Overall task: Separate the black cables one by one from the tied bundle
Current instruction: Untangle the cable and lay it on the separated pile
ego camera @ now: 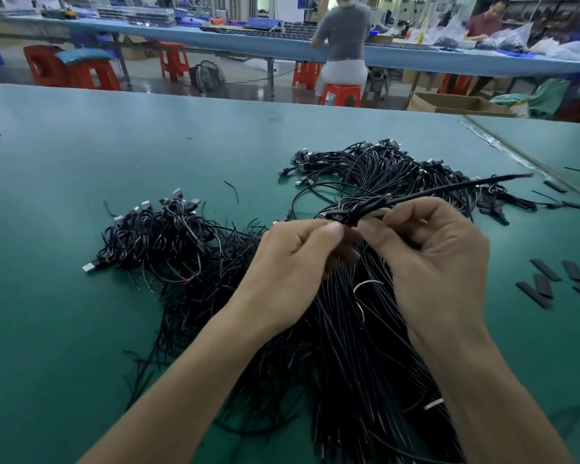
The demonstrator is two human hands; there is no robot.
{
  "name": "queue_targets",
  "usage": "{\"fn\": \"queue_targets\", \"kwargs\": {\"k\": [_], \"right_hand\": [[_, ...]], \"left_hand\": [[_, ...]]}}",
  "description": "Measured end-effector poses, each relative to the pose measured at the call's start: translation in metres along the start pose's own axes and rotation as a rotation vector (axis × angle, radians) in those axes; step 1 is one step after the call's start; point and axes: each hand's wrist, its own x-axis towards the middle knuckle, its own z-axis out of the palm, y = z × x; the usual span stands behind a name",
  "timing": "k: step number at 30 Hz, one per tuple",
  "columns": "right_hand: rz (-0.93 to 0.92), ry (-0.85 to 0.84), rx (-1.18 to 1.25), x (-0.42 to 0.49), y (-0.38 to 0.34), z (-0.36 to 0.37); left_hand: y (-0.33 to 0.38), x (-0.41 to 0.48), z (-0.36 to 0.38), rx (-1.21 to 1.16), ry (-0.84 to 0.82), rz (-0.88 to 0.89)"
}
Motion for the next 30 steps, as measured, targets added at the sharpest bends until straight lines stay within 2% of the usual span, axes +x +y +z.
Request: {"fn": "queue_targets", "kwargs": {"k": [3, 5, 10, 14, 18, 24, 30], "right_hand": [[0.037, -0.07, 0.07, 0.001, -0.003, 0.0], [0.089, -0.142, 0.138, 0.0, -0.004, 0.001], [0.134, -0.215, 0.07, -0.004, -0.004, 0.004], [0.153, -0.197, 0.031, -0.004, -0.004, 0.004], [0.147, -0.207, 0.023, -0.006, -0.004, 0.005], [0.189, -0.124, 0.034, -0.003, -0.006, 0.0], [0.142, -0.091, 0.06, -0.003, -0.01, 0.002]], "left_hand": [[0.003, 0.003, -0.001, -0.223, -0.077, -0.097], [0.002, 0.005, -0.003, -0.237, -0.093, -0.117], [0.006, 0.005, -0.009, -0.209, -0.05, -0.08], [0.005, 0.004, -0.01, -0.145, -0.029, 0.018], [0.007, 0.003, -0.007, -0.252, 0.013, 0.094], [0.003, 0.001, -0.007, -0.157, -0.063, 0.147], [-0.008, 0.002, -0.006, -0.096, 0.123, 0.124]]}}
